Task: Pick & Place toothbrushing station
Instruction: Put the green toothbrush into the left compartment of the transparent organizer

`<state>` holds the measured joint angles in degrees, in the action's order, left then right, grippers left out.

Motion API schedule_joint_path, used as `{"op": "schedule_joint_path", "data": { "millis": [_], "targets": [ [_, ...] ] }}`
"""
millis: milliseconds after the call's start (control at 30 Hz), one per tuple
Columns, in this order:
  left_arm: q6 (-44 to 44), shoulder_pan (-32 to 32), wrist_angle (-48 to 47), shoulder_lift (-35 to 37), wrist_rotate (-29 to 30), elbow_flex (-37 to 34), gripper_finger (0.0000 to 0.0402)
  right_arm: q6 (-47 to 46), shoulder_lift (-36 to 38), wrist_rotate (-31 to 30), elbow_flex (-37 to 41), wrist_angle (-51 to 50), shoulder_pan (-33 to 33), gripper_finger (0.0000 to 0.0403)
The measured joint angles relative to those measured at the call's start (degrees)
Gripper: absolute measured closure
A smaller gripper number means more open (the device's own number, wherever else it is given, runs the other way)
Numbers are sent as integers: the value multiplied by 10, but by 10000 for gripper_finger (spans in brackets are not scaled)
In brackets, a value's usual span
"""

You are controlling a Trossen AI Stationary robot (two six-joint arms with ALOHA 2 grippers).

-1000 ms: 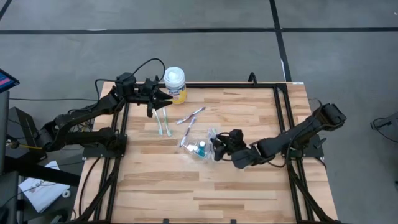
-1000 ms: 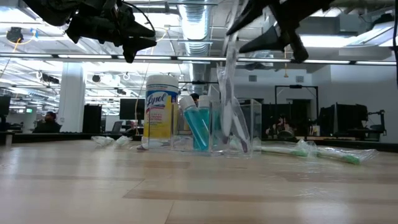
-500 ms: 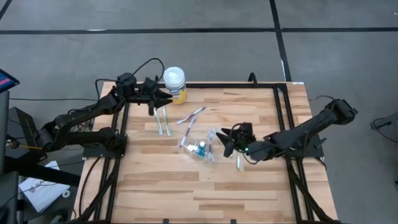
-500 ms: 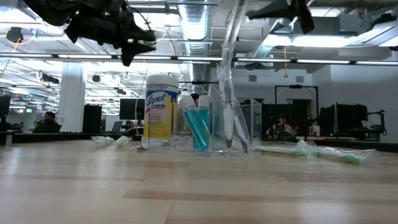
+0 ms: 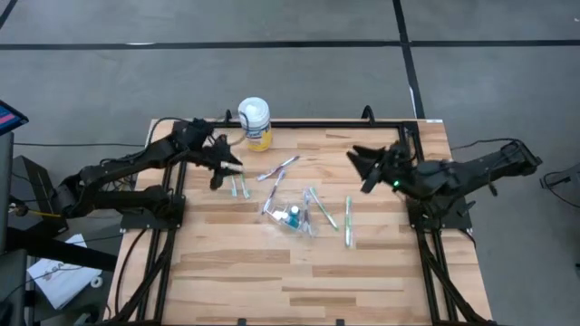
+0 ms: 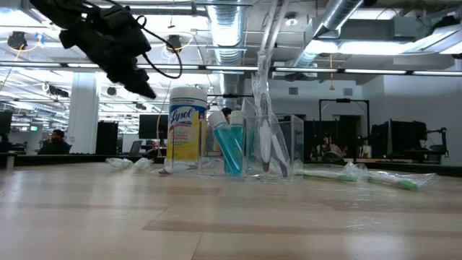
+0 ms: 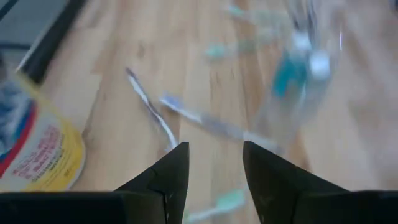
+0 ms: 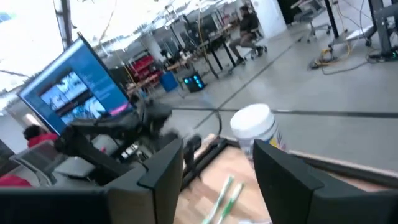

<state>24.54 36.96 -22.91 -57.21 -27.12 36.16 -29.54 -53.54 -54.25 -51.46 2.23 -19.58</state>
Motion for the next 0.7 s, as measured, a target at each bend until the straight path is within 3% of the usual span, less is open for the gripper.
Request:
{"op": "schedule_joint_path", "data": {
  "millis": [267, 367, 700],
  "targets": [
    [200, -99, -89, -10, 160, 0, 257, 29, 42, 45, 0, 0, 40, 223],
    [230, -129, -88, -28, 208, 0, 257, 32, 42, 64, 0, -1, 56, 226],
    [254, -186, -104, -118, 283, 0, 257, 31, 42, 155, 0, -9, 100, 225]
  ]
}}
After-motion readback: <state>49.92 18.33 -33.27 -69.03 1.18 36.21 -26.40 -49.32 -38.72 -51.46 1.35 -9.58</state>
